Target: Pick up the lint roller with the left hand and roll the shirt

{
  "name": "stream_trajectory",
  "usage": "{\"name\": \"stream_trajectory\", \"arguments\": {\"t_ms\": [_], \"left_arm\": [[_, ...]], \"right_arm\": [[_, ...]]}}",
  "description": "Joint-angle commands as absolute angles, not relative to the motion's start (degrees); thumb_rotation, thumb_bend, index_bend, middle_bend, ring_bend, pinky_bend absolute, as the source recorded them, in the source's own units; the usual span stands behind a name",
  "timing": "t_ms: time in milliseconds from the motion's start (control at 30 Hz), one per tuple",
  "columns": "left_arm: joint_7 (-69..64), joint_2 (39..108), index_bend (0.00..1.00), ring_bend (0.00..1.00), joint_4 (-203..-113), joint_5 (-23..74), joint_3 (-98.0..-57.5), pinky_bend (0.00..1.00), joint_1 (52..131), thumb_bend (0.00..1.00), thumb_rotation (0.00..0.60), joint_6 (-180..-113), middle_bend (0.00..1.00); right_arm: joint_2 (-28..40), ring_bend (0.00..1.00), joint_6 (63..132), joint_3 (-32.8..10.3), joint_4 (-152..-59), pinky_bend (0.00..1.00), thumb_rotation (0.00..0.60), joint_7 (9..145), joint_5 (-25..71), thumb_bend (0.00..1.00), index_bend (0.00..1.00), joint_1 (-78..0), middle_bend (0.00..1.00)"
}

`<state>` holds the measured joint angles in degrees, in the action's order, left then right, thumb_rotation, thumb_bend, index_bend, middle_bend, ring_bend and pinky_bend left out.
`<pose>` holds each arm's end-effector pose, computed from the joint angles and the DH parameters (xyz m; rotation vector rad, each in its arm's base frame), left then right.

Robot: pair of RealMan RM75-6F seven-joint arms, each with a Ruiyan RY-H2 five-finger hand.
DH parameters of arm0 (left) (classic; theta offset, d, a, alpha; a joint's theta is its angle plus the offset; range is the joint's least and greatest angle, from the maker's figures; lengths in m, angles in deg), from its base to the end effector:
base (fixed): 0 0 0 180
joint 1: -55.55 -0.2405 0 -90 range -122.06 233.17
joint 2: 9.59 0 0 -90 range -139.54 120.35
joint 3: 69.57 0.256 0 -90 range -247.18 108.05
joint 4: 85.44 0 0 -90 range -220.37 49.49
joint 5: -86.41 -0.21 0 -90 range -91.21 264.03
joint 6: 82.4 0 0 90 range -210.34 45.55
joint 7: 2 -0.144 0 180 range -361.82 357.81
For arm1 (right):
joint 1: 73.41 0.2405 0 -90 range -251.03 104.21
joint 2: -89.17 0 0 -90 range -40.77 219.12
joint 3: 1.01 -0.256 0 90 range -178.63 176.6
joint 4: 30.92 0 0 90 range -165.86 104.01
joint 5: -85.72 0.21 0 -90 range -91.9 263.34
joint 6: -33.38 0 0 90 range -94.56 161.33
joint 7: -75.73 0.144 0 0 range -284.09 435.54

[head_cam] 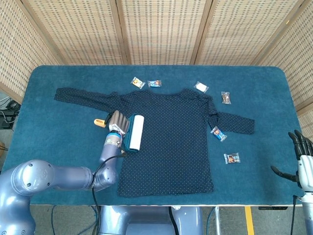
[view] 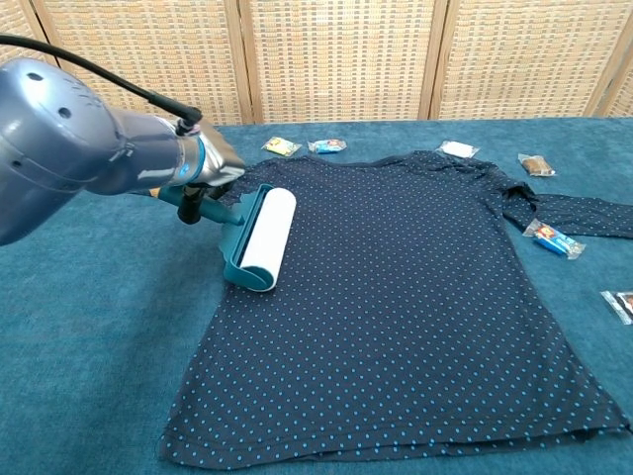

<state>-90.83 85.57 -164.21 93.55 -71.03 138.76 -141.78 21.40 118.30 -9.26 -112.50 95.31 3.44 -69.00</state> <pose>-0.0570 0.4033 -0.0516 -1.9835 -0.2894 0.1054 -0.3443 -0.1989 0.1765 1.1674 -1.0149 1.1086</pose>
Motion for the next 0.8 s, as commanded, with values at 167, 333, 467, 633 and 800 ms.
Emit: {"name": "stream_trajectory", "arguments": {"t_ms": [167, 333, 467, 633, 800], "left_arm": [[-94.0, 88.5, 0.86, 0.77, -161.5, 96.3, -73.3, 0.7, 139.8, 0.69, 0.6, -142.5, 0.9], [-96.2, 90.8, 0.86, 0.77, -159.0, 97.8, -75.0, 0.7, 140.6, 0.69, 0.6, -142.5, 0.9], [-98.2, 92.7, 0.86, 0.77, -157.0, 98.6, -76.5, 0.7, 141.8, 0.69, 0.6, -142.6, 0.9], [-101.9, 95.6, 0.86, 0.77, -153.5, 99.9, -79.1, 0.7, 143.7, 0.69, 0.6, -142.7, 0.9], [-106.1, 98.3, 0.86, 0.77, -150.0, 101.4, -82.1, 0.7, 145.8, 0.69, 0.6, -142.8, 0.9]], "right_arm": [[21.5, 0.0, 118.3, -9.4, -112.5, 0.0, 0.6, 96.0, 3.6, 0.06, 0.03, -69.0, 0.0], [21.6, 0.0, 118.4, -9.4, -112.4, 0.0, 0.6, 96.6, 3.5, 0.06, 0.03, -69.0, 0.0], [21.6, 0.0, 118.3, -9.4, -112.3, 0.0, 0.6, 97.0, 3.6, 0.06, 0.03, -69.0, 0.0], [21.6, 0.0, 118.1, -9.4, -112.1, 0.0, 0.6, 97.4, 3.6, 0.06, 0.03, -68.9, 0.0], [21.5, 0.0, 117.7, -9.5, -111.6, 0.0, 0.6, 98.2, 3.9, 0.06, 0.03, -68.8, 0.0]]}}
